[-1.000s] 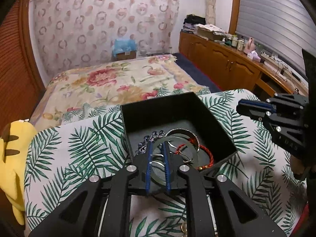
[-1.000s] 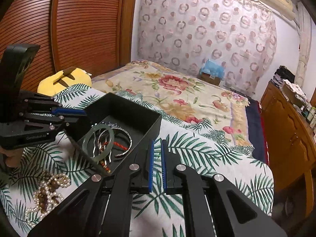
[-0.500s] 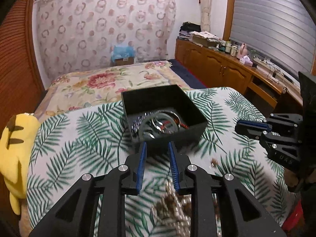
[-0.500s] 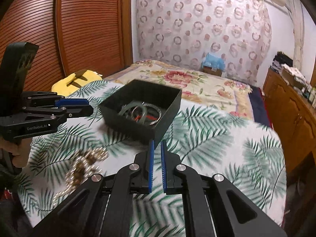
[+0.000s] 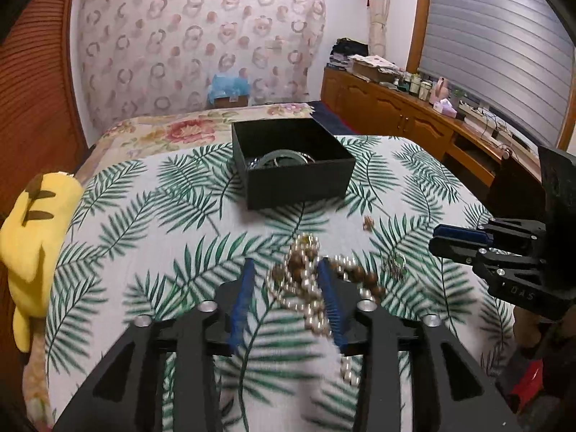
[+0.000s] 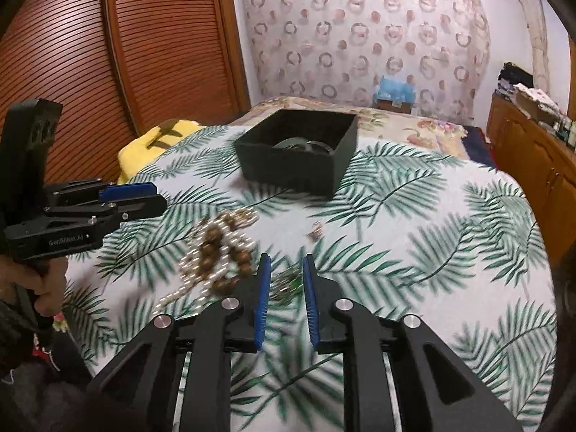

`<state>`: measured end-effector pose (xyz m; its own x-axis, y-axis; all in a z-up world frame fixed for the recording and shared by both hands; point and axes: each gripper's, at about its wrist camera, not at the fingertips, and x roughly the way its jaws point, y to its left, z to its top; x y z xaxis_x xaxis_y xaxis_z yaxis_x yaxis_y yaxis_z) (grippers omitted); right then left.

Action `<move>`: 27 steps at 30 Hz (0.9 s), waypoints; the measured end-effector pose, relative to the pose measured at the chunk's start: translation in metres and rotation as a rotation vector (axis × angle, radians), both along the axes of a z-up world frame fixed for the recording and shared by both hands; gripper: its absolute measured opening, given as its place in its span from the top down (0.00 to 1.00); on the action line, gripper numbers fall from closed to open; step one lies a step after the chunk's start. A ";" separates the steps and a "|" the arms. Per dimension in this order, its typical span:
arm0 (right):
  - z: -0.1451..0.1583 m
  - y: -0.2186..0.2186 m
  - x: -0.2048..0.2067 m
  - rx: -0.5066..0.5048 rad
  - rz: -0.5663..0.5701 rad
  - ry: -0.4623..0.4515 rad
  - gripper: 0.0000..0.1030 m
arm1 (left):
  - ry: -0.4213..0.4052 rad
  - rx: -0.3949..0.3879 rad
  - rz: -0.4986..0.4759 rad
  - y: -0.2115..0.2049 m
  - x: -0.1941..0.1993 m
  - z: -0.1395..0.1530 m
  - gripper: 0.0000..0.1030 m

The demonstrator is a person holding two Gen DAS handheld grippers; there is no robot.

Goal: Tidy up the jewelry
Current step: 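Open both tools and move them back to the pearl necklaces, then grasp the pearl necklace with the right tool and lift it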

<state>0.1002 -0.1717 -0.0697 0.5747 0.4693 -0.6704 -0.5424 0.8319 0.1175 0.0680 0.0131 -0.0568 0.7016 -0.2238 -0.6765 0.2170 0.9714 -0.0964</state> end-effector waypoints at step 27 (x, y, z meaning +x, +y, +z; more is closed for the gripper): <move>-0.036 0.084 -0.013 -0.205 0.140 0.057 0.91 | -0.005 -0.003 0.124 0.047 -0.025 -0.020 0.16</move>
<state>0.0868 -0.0879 -0.1061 0.4724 0.3925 -0.7891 -0.6513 0.7587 -0.0125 0.0428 0.0604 -0.0772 0.7271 -0.1371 -0.6727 0.0956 0.9905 -0.0986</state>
